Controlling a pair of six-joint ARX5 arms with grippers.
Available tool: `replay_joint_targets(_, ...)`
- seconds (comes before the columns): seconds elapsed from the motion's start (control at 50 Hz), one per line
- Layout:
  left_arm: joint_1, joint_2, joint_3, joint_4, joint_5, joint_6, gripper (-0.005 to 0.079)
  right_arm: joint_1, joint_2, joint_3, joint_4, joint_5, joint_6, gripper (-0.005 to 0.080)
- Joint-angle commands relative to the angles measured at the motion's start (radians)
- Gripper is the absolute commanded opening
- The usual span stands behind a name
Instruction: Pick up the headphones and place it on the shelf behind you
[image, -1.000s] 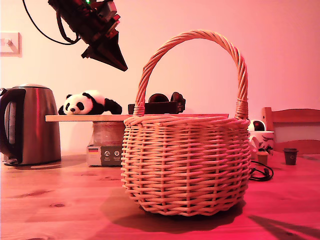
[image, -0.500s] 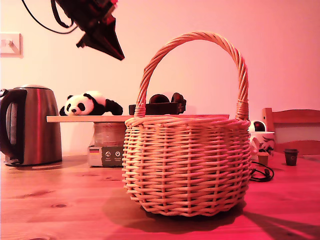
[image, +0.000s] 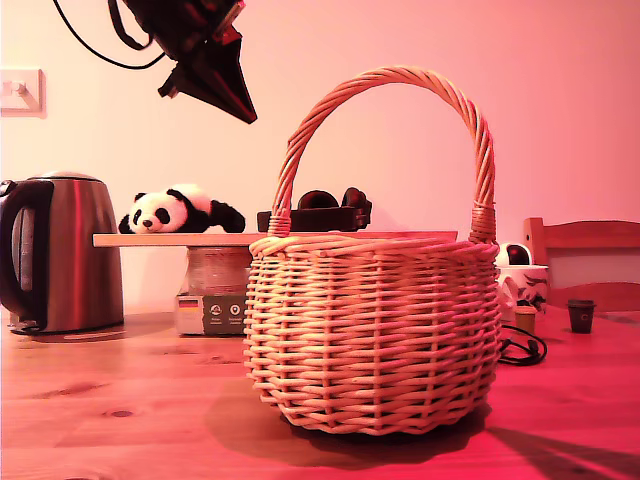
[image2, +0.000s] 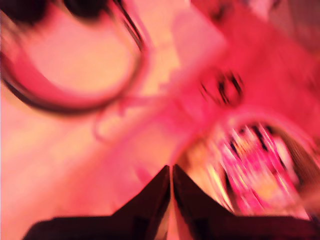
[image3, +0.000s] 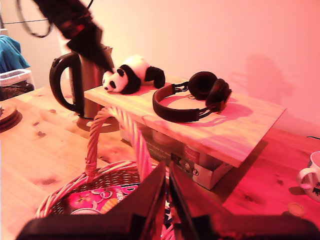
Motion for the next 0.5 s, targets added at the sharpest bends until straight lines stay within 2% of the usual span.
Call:
replay_joint_targets(0.0, 0.009, -0.053, -0.058, 0.003, -0.001, 0.018, -0.0019, 0.004, -0.001, 0.013, 0.008, 0.001, 0.0, -0.0013)
replay_joint_targets(0.16, 0.01, -0.15, -0.172, 0.016, 0.002, 0.018, -0.0019, 0.004, -0.001, 0.013, 0.008, 0.001, 0.0, -0.0013)
replay_joint_targets(0.28, 0.01, -0.241, -0.294, 0.076, 0.002, 0.012, -0.0019, 0.004, -0.001, 0.013, 0.012, 0.001, 0.0, -0.0013)
replay_joint_targets(0.4, 0.01, -0.381, -0.51, 0.208, -0.003, -0.009, -0.0019, 0.004, -0.001, 0.013, 0.013, 0.001, 0.0, -0.0013)
replay_joint_targets(0.48, 0.01, -0.492, -0.681, 0.343, -0.023, -0.059, -0.0019, 0.004, -0.001, 0.013, 0.014, 0.001, 0.0, -0.0013)
